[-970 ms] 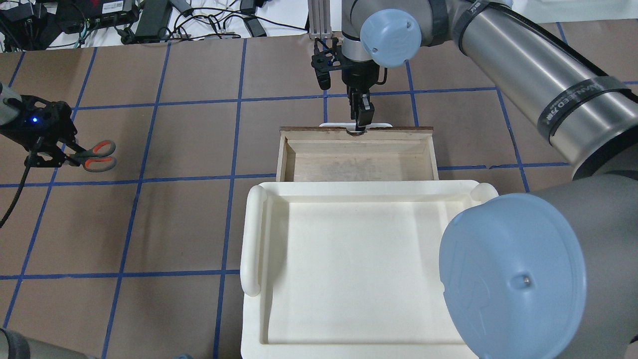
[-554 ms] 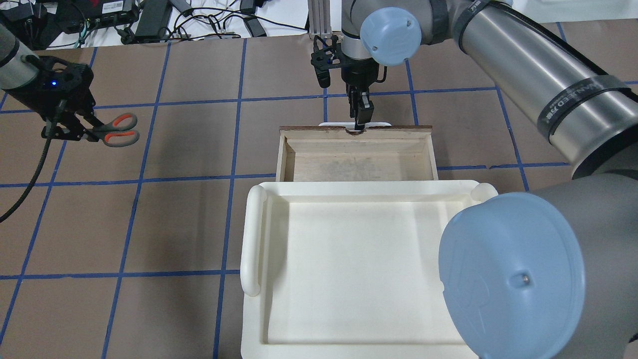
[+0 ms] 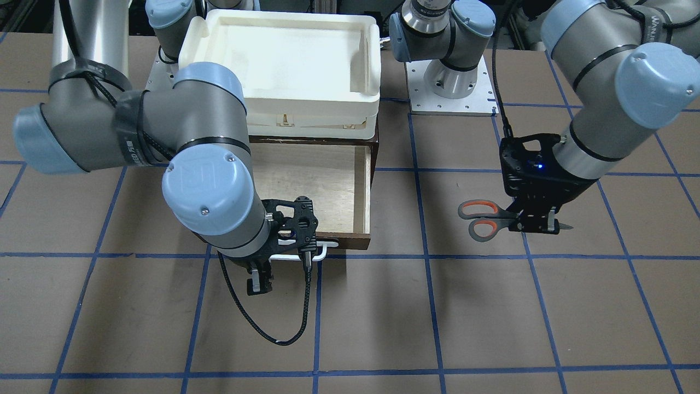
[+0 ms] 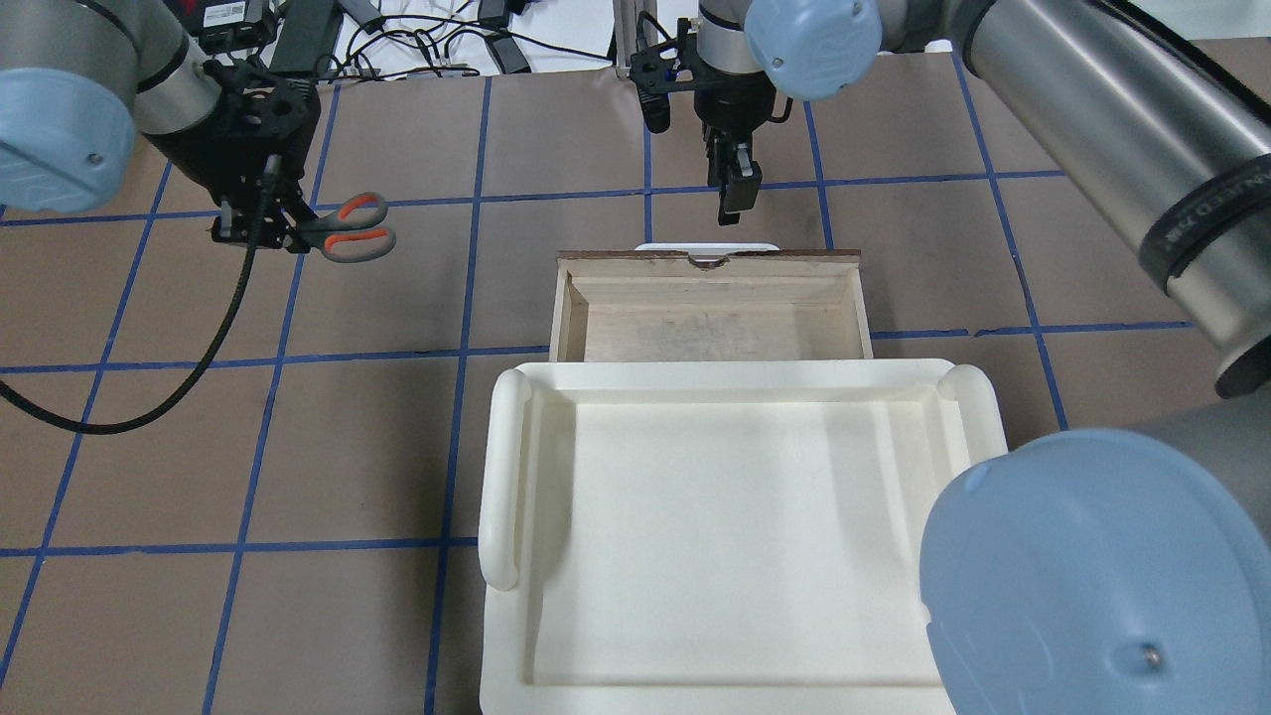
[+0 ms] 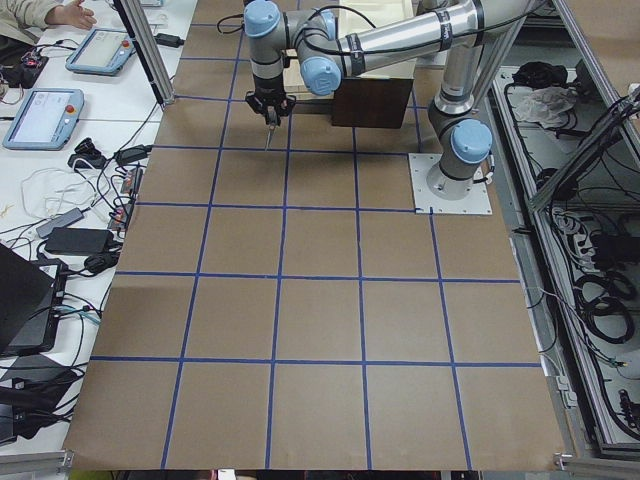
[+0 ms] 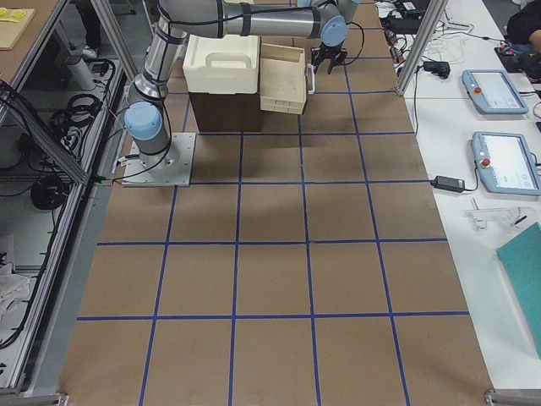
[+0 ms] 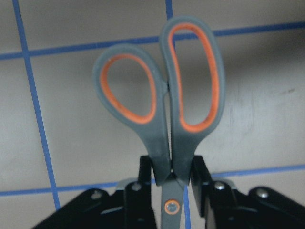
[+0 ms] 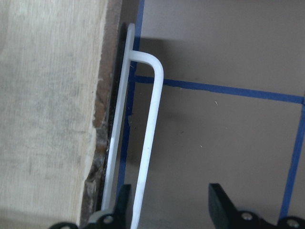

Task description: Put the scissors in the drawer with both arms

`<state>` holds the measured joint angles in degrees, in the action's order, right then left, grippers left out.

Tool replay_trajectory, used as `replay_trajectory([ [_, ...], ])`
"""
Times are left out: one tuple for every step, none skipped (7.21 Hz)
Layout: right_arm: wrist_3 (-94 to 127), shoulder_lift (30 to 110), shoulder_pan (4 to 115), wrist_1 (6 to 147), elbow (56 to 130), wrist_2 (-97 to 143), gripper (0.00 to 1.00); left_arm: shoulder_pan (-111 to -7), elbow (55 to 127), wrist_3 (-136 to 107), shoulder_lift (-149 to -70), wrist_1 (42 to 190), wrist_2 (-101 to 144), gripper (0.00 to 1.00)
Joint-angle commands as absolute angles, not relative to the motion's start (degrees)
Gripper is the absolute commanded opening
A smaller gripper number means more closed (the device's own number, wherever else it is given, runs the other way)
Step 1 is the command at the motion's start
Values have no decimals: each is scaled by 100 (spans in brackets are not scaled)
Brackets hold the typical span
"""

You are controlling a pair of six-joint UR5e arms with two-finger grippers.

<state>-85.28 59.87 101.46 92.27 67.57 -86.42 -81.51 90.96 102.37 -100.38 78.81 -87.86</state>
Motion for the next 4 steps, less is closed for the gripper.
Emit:
replay_trajectory([
  [-7488,6615,10064,9176,6916,-8666,78,-8699,9009,8764,-10107,7963,-8710,0],
  [-6549,6992,10055,9176,7195,-8657,88,-9040,8991,8154,-10107,7954,-8684,0],
  [-5921,7362,10020,9193,7581,-8692,98,-9392,8904,7391,-10107,7963,-8536,0],
  [-5202,7792,9924,9202,7968,-8692,100,-9857,8877,6852,-10125,7954,-8482,0],
])
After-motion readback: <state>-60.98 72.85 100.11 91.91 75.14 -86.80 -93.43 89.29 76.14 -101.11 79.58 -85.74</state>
